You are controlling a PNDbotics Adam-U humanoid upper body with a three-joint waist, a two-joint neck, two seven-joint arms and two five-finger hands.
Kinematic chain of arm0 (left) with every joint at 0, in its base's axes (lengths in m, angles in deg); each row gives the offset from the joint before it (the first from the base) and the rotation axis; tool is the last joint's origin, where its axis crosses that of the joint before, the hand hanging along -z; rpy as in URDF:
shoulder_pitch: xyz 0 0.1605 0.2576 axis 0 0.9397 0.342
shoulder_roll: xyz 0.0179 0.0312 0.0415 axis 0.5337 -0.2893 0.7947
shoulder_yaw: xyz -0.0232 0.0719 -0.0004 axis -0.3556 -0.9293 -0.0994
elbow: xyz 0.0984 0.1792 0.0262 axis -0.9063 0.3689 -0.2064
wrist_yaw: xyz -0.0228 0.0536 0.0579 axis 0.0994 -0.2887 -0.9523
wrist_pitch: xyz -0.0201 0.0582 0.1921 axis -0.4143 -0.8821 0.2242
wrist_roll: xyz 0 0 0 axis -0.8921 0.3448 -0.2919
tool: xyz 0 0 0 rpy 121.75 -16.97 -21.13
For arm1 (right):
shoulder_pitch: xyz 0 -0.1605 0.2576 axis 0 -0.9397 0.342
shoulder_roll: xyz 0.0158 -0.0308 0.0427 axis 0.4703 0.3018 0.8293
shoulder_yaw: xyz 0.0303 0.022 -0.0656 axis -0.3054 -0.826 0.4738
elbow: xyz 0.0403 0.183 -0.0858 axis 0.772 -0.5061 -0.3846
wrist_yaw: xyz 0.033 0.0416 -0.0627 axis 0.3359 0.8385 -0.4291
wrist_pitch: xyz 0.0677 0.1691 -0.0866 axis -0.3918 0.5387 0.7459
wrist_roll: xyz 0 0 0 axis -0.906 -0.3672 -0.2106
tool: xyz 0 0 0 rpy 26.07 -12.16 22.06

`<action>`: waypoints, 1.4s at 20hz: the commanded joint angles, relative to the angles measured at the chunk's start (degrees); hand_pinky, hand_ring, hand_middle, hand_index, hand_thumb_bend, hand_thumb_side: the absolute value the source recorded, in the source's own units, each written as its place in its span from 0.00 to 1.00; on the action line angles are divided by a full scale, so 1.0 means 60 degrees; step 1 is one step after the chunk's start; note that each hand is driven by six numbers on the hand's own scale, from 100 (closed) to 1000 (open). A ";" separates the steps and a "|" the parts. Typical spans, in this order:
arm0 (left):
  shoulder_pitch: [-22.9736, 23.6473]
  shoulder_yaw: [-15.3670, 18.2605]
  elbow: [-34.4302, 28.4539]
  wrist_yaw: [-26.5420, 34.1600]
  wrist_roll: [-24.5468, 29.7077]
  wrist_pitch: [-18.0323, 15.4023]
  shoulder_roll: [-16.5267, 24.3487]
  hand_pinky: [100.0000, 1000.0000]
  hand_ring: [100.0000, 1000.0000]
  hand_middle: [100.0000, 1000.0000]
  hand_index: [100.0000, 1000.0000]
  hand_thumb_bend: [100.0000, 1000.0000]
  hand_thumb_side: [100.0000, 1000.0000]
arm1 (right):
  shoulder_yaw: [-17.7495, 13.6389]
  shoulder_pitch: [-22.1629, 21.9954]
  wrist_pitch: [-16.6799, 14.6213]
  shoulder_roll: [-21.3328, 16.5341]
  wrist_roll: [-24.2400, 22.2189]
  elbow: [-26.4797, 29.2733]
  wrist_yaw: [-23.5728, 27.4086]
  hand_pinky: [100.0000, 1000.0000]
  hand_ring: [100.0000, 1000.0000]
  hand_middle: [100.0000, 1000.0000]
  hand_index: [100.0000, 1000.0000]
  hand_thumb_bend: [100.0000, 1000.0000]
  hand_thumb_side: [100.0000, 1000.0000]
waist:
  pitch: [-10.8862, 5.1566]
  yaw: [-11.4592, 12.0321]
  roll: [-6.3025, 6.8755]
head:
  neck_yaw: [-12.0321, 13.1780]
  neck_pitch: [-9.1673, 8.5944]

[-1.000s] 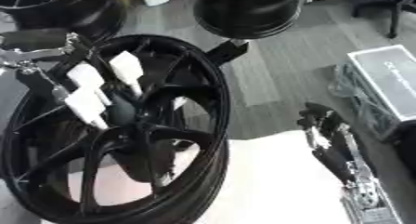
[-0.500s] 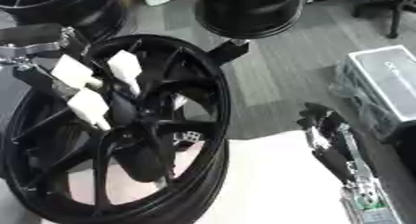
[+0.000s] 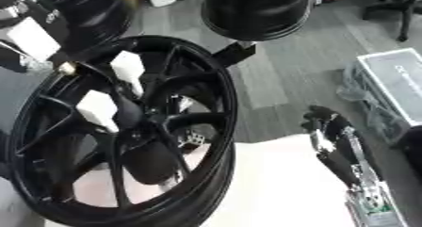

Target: Pull the pin out of the wheel hub.

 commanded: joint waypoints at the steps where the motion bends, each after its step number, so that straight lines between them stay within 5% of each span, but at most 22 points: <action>1: 0.0175 0.0668 -0.0648 0.1203 0.3239 -0.2915 0.1178 0.73 0.54 0.30 0.45 0.17 0.00 | -0.0131 -0.0029 -0.0016 -0.0143 0.0087 0.0081 -0.0037 0.74 0.63 0.63 0.78 0.00 0.47 | -0.0238 0.0107 -0.0030 | -0.0096 -0.0018; 6: 0.2002 0.1917 -0.1584 0.2336 0.3149 -0.2332 0.2334 0.72 0.55 0.32 0.48 0.17 0.00 | -0.0261 -0.0197 -0.0025 -0.0161 0.0199 0.0093 -0.0086 0.74 0.63 0.63 0.78 0.00 0.47 | -0.0334 0.0389 -0.0091 | -0.0090 0.0187; 10: 0.3876 0.2804 -0.1227 0.1882 0.3148 -0.1817 0.2326 0.71 0.55 0.37 0.53 0.18 0.00 | -0.0337 -0.0310 -0.0019 -0.0130 0.0292 0.0126 -0.0150 0.74 0.63 0.63 0.78 0.00 0.47 | -0.0326 0.0544 -0.0190 | -0.0101 0.0287; 11: 0.4179 0.2930 -0.0905 0.1470 0.3167 -0.1704 0.2190 0.71 0.56 0.38 0.54 0.36 0.00 | -0.0344 -0.0323 -0.0020 -0.0119 0.0304 0.0139 -0.0162 0.74 0.63 0.63 0.78 0.00 0.46 | -0.0313 0.0557 -0.0222 | -0.0106 0.0296; 12: 0.4378 0.3007 -0.0547 0.1004 0.3143 -0.1630 0.2044 0.71 0.56 0.39 0.55 0.19 0.00 | -0.0348 -0.0335 -0.0020 -0.0109 0.0314 0.0153 -0.0170 0.74 0.63 0.63 0.78 0.00 0.47 | -0.0301 0.0563 -0.0252 | -0.0111 0.0306; 13: 0.4497 0.3045 -0.0158 0.0526 0.3073 -0.1580 0.1897 0.71 0.57 0.41 0.58 0.21 0.00 | -0.0352 -0.0346 -0.0019 -0.0101 0.0323 0.0168 -0.0176 0.74 0.63 0.63 0.78 0.00 0.46 | -0.0289 0.0567 -0.0281 | -0.0113 0.0314; 18: 0.4230 0.3098 0.2185 -0.1884 0.0793 -0.1236 0.0995 0.73 0.70 0.73 0.86 0.62 0.48 | -0.0327 -0.0370 -0.0005 -0.0030 0.0343 0.0237 -0.0195 0.74 0.63 0.63 0.78 0.00 0.46 | -0.0157 0.0536 -0.0422 | -0.0073 0.0281; 20: 0.4098 0.3054 0.2736 -0.2468 -0.0408 -0.1096 0.0718 0.73 0.72 0.76 0.88 0.65 0.53 | -0.0299 -0.0355 0.0001 0.0000 0.0327 0.0254 -0.0191 0.74 0.63 0.63 0.78 0.00 0.46 | -0.0114 0.0503 -0.0457 | -0.0040 0.0293; 24: 0.4297 0.3108 0.2687 -0.2669 -0.2140 -0.0985 0.0355 0.73 0.72 0.76 0.88 0.57 0.58 | -0.0320 -0.0326 0.0015 0.0036 0.0346 0.0251 -0.0171 0.74 0.63 0.63 0.78 0.00 0.46 | -0.0083 0.0494 -0.0462 | 0.0000 0.0339; 28: 0.5272 0.3555 0.0759 -0.0974 -0.2747 -0.0732 -0.0233 0.71 0.68 0.70 0.86 0.43 0.62 | -0.0329 -0.0302 0.0015 0.0055 0.0349 0.0222 -0.0169 0.74 0.63 0.63 0.78 0.00 0.47 | -0.0080 0.0565 -0.0448 | -0.0029 0.0371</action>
